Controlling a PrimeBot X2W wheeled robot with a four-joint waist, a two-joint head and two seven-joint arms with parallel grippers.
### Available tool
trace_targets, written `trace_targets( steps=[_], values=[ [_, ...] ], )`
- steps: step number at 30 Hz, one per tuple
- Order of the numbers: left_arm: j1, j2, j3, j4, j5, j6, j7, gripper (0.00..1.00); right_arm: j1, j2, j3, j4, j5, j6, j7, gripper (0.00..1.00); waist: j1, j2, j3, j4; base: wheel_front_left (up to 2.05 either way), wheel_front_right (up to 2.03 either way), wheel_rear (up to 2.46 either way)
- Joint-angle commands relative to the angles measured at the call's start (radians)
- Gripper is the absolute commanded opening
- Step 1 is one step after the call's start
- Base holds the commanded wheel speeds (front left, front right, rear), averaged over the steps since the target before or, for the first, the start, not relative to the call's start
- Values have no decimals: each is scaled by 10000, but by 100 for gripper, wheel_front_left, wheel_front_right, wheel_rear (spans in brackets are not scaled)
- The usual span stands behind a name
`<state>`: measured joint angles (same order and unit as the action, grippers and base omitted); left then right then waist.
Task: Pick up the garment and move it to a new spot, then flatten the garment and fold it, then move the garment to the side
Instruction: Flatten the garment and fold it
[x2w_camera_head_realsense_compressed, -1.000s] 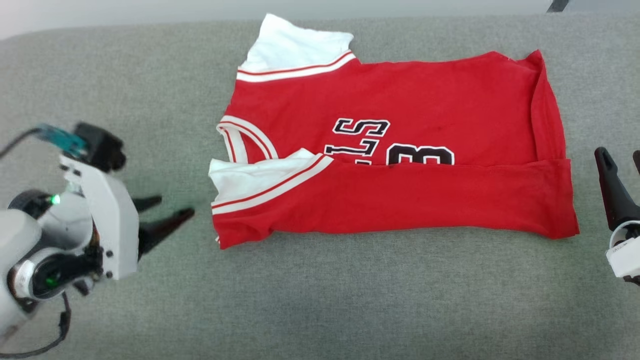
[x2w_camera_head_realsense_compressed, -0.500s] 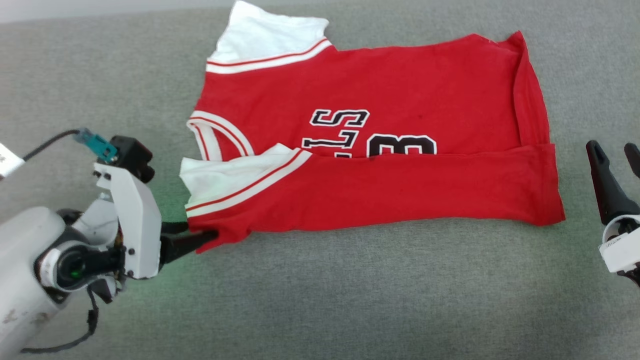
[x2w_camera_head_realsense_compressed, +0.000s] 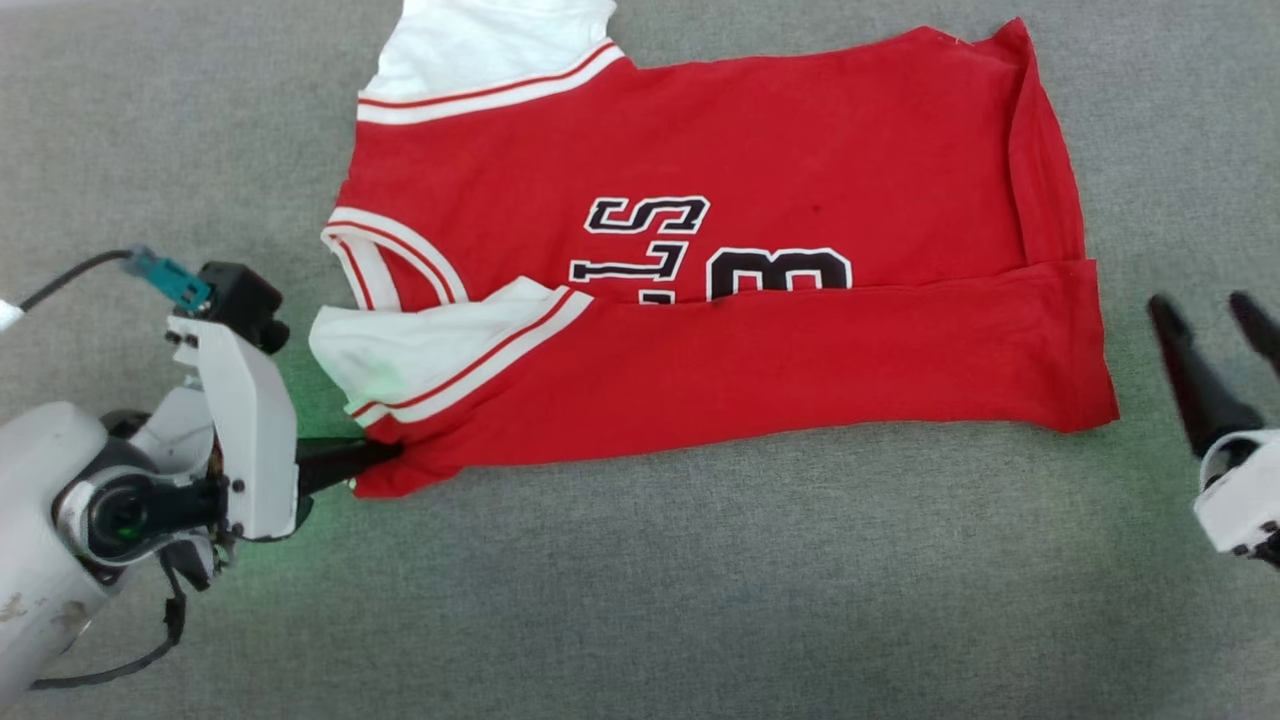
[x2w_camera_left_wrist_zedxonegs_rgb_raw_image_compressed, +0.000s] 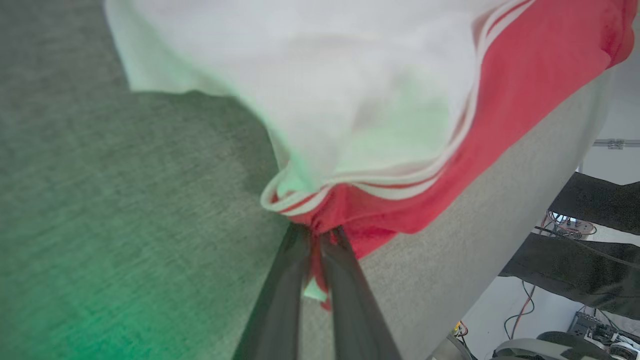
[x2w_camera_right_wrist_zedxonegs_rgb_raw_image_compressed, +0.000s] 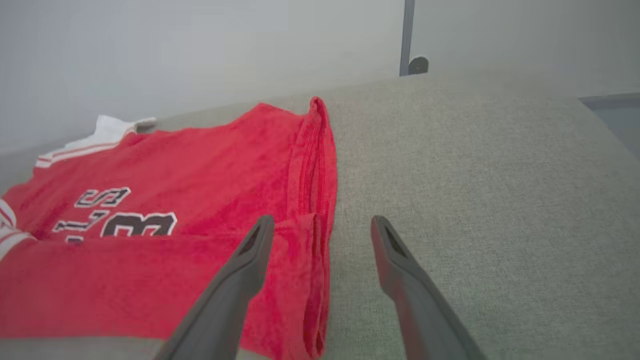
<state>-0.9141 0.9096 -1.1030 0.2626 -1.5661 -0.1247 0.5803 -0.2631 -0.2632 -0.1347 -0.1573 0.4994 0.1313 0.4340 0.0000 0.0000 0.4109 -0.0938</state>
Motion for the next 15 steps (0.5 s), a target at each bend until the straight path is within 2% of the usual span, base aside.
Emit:
trace_targets(
  steps=[1,8,12,15],
  values=[
    [394,-310,-316,41,53,-29,94,0,-115,-214,208,6,-131,-11,356,100,0,0,27,30,0,0,0],
    [294,-415,-271,-152,150,-32,-50,0,-356,-1257,1428,175,-603,-11,3280,100,0,0,189,129,0,0,0],
    [280,-440,-237,-347,189,-36,-150,0,-828,-1256,1615,485,-410,-11,4458,100,0,0,247,226,0,0,0],
    [297,-503,-237,-396,211,-37,-241,0,-1097,-1147,1587,780,-412,-11,4956,100,0,0,271,316,0,0,0]
  ],
)
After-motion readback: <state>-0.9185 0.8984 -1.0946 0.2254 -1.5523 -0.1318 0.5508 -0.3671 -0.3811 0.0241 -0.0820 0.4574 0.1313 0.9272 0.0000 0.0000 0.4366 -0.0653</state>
